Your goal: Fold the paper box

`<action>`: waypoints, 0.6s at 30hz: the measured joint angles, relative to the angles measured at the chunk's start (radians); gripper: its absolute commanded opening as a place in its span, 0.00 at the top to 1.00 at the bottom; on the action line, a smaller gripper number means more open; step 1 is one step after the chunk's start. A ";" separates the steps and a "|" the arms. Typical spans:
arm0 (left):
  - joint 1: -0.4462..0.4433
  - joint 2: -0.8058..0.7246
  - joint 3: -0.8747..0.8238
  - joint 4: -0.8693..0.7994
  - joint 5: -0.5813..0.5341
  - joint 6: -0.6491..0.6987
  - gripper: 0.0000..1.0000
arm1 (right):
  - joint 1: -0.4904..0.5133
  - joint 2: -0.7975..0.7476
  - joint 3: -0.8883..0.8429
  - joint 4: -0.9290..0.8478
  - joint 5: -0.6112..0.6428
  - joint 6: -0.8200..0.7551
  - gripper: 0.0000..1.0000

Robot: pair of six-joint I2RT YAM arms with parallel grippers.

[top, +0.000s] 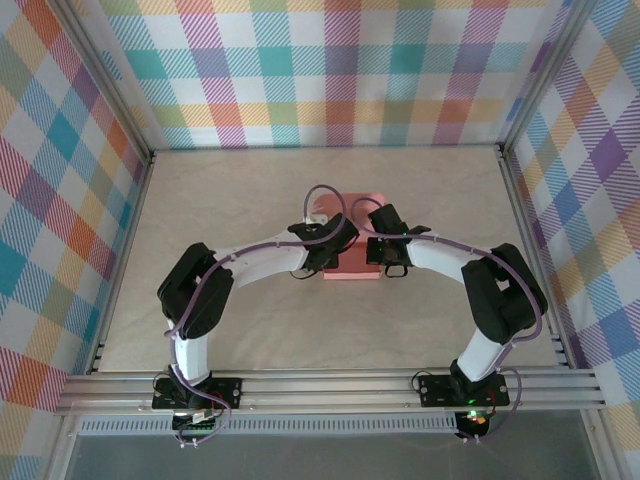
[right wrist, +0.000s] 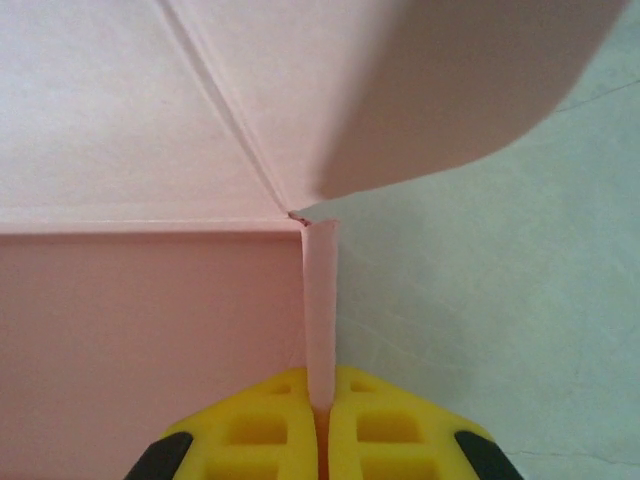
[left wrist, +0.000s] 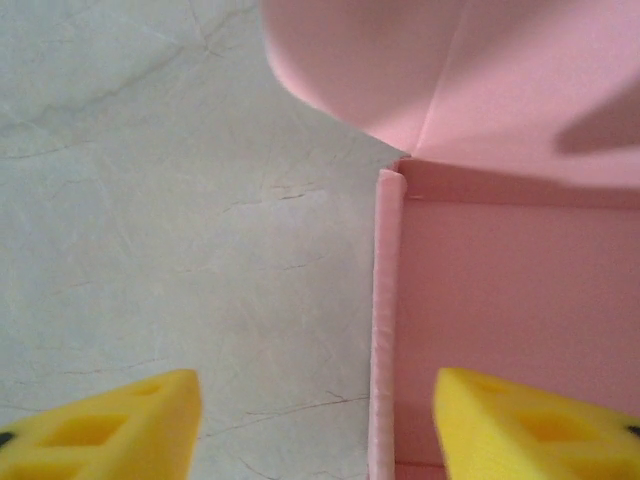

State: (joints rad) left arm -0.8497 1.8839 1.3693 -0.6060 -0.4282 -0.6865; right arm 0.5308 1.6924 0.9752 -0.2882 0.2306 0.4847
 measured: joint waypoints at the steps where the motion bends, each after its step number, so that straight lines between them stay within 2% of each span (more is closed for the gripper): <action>1: 0.000 -0.003 0.000 0.007 0.000 0.005 0.26 | 0.002 0.002 0.002 -0.003 0.008 -0.003 0.94; 2: -0.001 -0.006 0.000 0.011 0.000 0.006 0.21 | 0.004 0.002 0.003 -0.006 0.016 -0.003 0.94; 4: -0.001 -0.016 -0.009 0.027 -0.001 0.010 0.20 | 0.008 0.003 0.005 -0.011 0.027 -0.003 0.93; 6: -0.002 -0.043 -0.040 0.047 -0.007 0.009 0.14 | 0.008 0.005 0.009 -0.015 0.035 -0.006 0.93; 9: -0.002 -0.109 -0.108 0.081 -0.024 0.011 0.12 | 0.008 0.008 0.010 -0.019 0.044 -0.006 0.90; 15: -0.003 -0.253 -0.217 0.151 -0.061 0.033 0.11 | 0.008 0.009 0.010 -0.019 0.050 -0.007 0.77; 18: -0.004 -0.281 -0.234 0.180 -0.077 0.048 0.11 | 0.008 0.009 0.010 -0.019 0.050 -0.006 0.75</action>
State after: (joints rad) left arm -0.8536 1.6032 1.1351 -0.4259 -0.5056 -0.6380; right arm 0.5385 1.7012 0.9855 -0.3073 0.2806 0.4786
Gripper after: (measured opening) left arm 0.888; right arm 0.245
